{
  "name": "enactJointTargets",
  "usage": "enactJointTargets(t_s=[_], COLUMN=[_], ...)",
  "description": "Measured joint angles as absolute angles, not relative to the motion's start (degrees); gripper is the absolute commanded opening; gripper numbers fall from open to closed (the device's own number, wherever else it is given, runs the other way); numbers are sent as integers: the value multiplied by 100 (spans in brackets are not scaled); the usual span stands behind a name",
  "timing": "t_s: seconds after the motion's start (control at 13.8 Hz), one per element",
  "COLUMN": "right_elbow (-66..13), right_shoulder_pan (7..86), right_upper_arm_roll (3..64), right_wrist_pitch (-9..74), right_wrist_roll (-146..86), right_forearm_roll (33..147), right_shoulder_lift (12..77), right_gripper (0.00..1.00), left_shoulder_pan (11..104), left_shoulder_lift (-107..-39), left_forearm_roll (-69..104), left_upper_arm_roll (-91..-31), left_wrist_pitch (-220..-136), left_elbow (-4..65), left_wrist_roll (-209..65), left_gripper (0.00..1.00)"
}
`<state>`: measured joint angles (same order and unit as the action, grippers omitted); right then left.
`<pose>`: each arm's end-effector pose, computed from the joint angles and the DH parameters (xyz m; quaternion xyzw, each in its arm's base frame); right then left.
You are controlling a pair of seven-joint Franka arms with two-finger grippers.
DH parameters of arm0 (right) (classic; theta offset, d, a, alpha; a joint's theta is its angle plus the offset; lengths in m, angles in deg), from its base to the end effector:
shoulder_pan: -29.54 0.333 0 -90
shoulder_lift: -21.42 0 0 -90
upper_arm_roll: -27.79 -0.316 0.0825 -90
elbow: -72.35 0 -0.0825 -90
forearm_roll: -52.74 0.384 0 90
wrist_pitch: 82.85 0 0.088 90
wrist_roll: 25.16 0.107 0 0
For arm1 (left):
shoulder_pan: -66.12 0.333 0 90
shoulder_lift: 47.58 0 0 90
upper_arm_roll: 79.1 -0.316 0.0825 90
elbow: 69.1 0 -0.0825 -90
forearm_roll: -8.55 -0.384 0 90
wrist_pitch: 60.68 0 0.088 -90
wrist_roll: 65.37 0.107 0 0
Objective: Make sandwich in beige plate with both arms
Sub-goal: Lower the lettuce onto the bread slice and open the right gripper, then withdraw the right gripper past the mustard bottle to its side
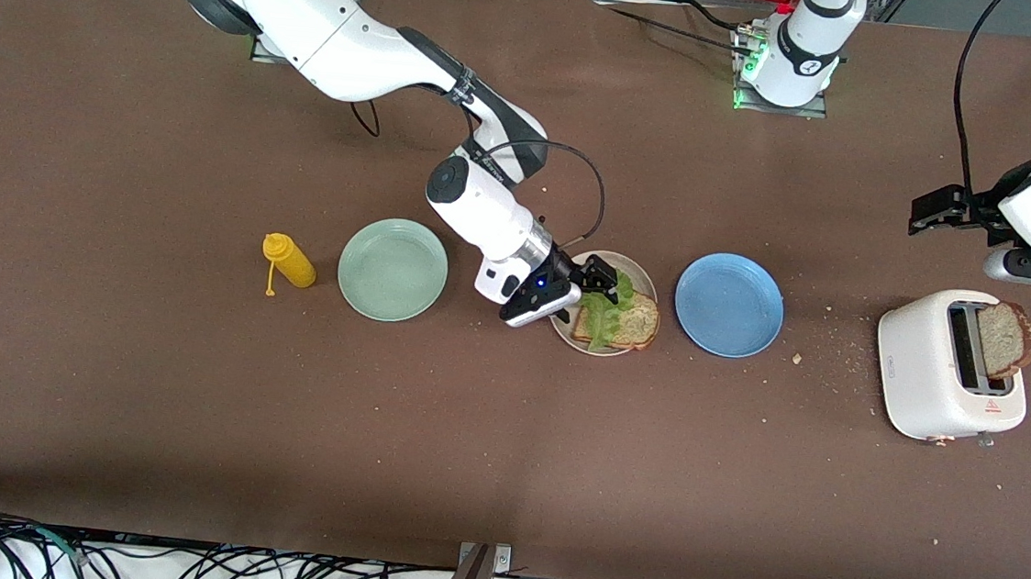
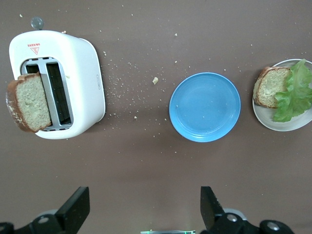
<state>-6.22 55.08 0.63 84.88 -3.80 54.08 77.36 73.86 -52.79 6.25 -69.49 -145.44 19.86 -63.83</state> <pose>0.5583 0.5440 0.2397 -0.9288 -0.0944 -0.1611 0.3200 0.5688 -0.0099 0.5753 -0.9962 0.0297 0.0813 0.0127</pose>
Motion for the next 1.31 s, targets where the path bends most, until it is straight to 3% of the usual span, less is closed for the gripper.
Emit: enactJointTargets(t_s=[0.22, 0.36, 0.8, 1.02, 1.31], right_elbow=[-768, -1045, -2197, -2344, -2369], right_shoulder_pan=[5222, 4865, 3712, 3387, 3055], right_upper_arm_roll=[122, 130, 221, 548, 1081], right_wrist_pitch=[7398, 6313, 4059, 2942, 2058], right_wrist_roll=[-390, -394, -704, -965, -1280], right_forearm_roll=[5402, 5401, 5399, 5398, 5388], right_shoulder_lift=[7233, 6627, 4821, 4221, 3618], right_gripper=[100, 100, 100, 100, 100], left_shoulder_pan=[7387, 7388, 7389, 7389, 7389], left_shoulder_lift=[-5280, -5281, -5283, -5284, -5284], left_forearm_roll=[624, 624, 624, 624, 625], left_upper_arm_roll=[-6950, -6950, -6951, -6951, -6952], left_wrist_pitch=[-14544, -14544, -14544, -14544, -14544], left_elbow=[1986, 1986, 1986, 1986, 1986], left_wrist_roll=[-6383, -6383, -6383, -6383, -6383], left_gripper=[100, 100, 100, 100, 100])
